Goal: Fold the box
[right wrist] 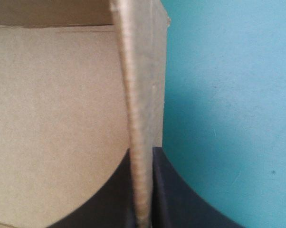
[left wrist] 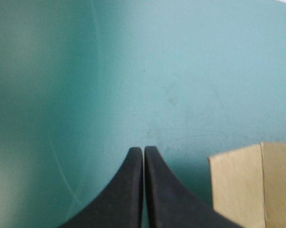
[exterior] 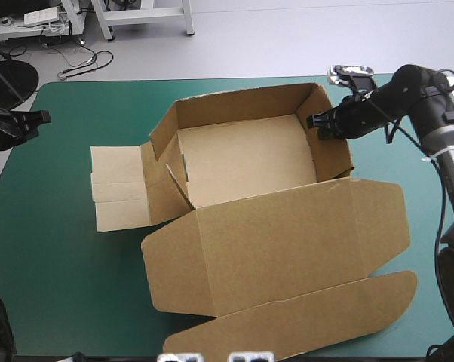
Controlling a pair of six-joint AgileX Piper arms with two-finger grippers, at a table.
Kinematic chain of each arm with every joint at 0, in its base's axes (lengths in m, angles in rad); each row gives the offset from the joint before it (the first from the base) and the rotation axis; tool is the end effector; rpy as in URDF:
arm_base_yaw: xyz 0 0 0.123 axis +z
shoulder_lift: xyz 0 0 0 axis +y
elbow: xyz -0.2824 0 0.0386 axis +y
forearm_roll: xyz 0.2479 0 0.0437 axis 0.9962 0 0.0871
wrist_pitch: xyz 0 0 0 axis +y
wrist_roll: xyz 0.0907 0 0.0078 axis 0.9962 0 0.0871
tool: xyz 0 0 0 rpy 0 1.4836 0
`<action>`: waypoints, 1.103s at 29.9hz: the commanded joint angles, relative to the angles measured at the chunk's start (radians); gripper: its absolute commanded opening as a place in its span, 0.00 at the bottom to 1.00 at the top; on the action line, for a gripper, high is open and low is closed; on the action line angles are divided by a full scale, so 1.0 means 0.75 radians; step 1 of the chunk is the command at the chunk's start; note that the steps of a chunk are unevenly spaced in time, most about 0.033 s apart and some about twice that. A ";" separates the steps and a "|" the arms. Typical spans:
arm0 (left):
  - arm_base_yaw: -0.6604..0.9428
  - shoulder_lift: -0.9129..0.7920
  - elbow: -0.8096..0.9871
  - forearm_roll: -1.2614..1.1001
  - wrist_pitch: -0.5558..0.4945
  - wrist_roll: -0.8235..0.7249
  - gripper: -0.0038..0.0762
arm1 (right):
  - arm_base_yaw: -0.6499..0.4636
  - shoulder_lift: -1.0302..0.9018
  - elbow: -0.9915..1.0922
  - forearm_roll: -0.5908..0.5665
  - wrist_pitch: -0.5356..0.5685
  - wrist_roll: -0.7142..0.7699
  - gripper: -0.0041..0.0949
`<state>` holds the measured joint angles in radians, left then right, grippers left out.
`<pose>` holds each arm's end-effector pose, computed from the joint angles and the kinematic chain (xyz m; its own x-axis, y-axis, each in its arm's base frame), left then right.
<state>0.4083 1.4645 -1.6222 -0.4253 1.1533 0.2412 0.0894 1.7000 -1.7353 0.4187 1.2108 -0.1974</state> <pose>0.2894 0.0878 0.4253 -0.7105 -0.2473 -0.6588 -0.1031 0.9627 -0.2502 0.3576 0.0668 0.3771 -0.8556 -0.1156 -0.5045 -0.3048 0.9003 0.3106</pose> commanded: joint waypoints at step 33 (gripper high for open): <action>-0.241 0.029 -0.038 -1.195 0.185 0.419 0.05 | -0.277 -0.175 -0.210 0.561 -0.072 -0.128 0.04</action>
<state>0.2473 1.5407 -1.6222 -1.2753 1.2322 0.5641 -0.1128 1.6012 -1.8628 0.7407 1.2291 -0.2903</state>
